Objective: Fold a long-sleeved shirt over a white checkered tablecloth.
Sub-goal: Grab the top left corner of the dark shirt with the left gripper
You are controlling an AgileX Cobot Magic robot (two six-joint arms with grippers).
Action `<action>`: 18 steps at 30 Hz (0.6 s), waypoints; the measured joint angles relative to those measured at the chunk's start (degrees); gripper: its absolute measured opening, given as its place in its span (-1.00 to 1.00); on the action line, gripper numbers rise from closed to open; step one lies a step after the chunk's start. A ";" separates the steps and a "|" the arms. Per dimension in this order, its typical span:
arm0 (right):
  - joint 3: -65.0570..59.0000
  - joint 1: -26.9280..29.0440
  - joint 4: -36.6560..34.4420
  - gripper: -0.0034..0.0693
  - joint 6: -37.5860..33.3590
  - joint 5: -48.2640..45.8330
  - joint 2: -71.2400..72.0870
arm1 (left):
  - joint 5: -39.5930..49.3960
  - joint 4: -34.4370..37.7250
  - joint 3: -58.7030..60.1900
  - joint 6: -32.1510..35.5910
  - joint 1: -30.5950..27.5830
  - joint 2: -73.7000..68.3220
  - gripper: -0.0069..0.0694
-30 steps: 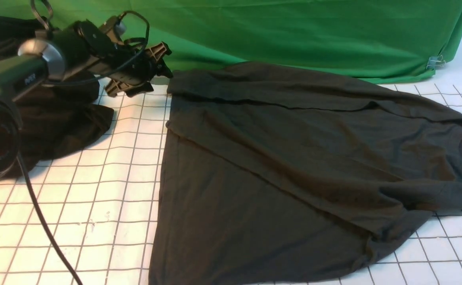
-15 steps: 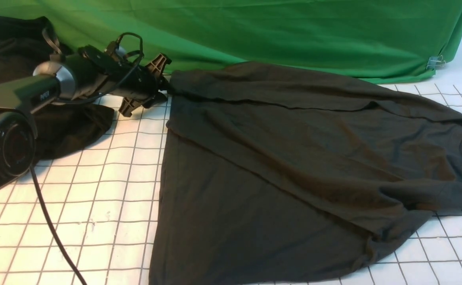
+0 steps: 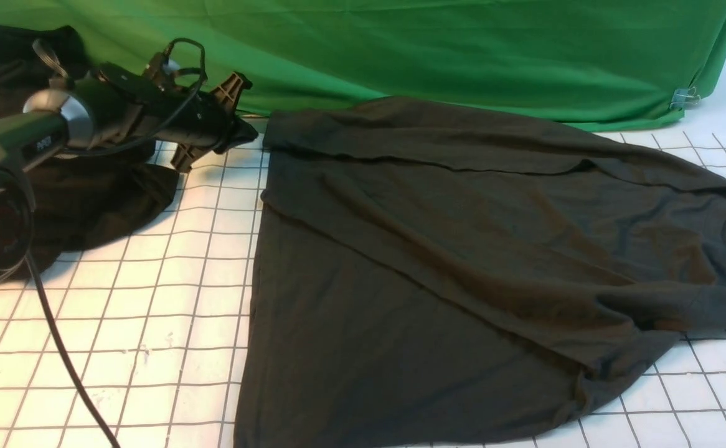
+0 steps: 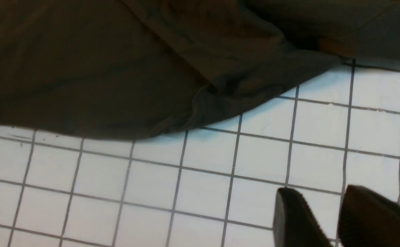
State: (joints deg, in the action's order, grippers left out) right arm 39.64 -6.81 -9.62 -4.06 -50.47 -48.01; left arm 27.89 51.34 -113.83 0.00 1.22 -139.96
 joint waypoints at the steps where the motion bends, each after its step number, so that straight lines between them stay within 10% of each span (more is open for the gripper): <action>1: 0.00 0.00 0.00 -0.36 0.00 0.14 0.00 | 0.29 0.00 0.00 0.00 0.04 0.00 -0.80; 18: 0.00 0.00 0.00 -0.36 1.32 0.14 0.00 | -1.25 4.12 0.00 0.45 0.81 -1.72 0.15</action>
State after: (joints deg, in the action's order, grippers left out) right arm 39.64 -6.81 -9.62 -2.73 -50.33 -48.01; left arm 26.64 55.46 -113.83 0.45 2.02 -141.68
